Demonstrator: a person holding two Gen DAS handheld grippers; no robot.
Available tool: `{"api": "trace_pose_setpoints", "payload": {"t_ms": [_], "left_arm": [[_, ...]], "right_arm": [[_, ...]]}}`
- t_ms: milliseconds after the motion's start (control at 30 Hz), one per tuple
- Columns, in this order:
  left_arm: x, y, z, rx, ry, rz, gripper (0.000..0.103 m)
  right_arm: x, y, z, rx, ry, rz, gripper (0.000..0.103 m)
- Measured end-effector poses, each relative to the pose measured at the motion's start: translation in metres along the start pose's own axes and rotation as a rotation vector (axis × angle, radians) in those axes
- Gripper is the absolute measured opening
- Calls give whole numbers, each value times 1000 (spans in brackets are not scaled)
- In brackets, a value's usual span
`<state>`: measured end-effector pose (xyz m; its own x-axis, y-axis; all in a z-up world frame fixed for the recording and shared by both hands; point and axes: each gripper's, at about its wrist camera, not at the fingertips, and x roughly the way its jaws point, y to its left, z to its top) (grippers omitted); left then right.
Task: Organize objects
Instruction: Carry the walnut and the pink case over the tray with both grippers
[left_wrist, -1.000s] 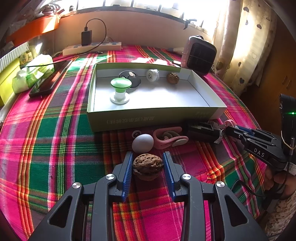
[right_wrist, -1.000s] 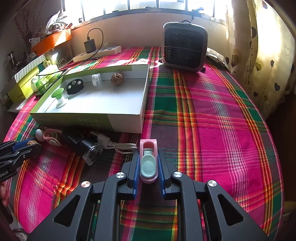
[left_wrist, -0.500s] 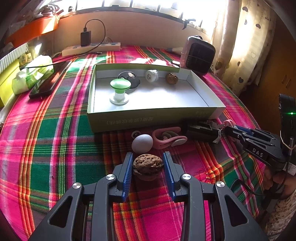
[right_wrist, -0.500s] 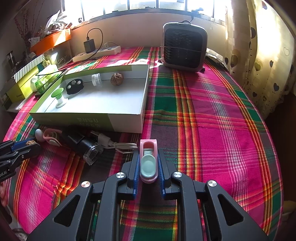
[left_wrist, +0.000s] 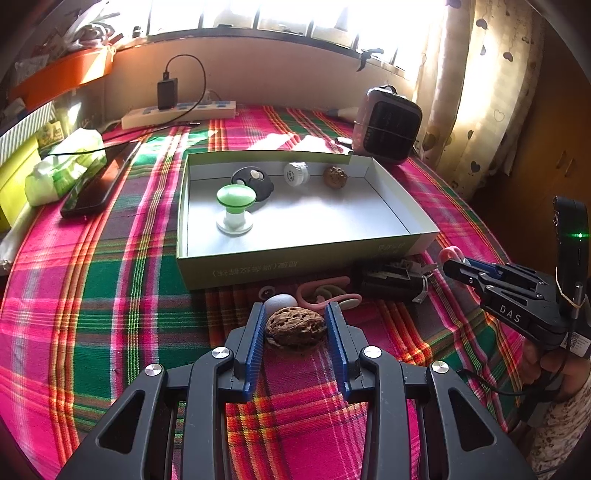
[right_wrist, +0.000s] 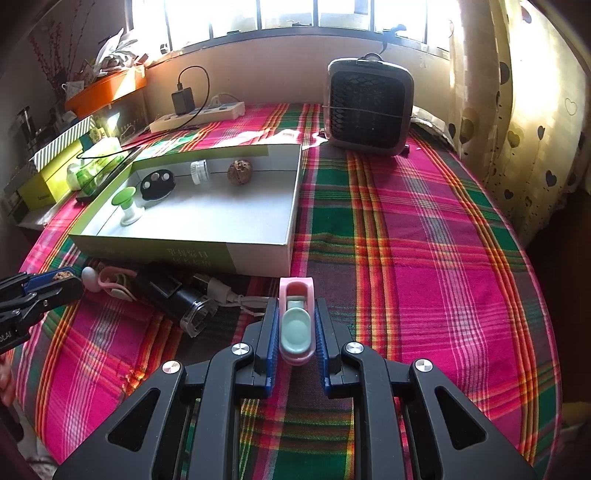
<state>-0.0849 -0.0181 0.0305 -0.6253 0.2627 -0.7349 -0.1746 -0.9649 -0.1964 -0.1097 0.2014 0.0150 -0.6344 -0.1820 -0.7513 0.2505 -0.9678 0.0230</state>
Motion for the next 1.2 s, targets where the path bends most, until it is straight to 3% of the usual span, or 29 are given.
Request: {"api": "trace_pose_setpoints", "payload": {"t_ms": [700,1200], "left_arm": [[12,-12,44,37,-32,-22,30],[39,-12,78,41,-17,-36,30]], "right_arm": [[-10,12,38,-23,-64,24,19],[17,18,83,-45,-49,42,19]]}}
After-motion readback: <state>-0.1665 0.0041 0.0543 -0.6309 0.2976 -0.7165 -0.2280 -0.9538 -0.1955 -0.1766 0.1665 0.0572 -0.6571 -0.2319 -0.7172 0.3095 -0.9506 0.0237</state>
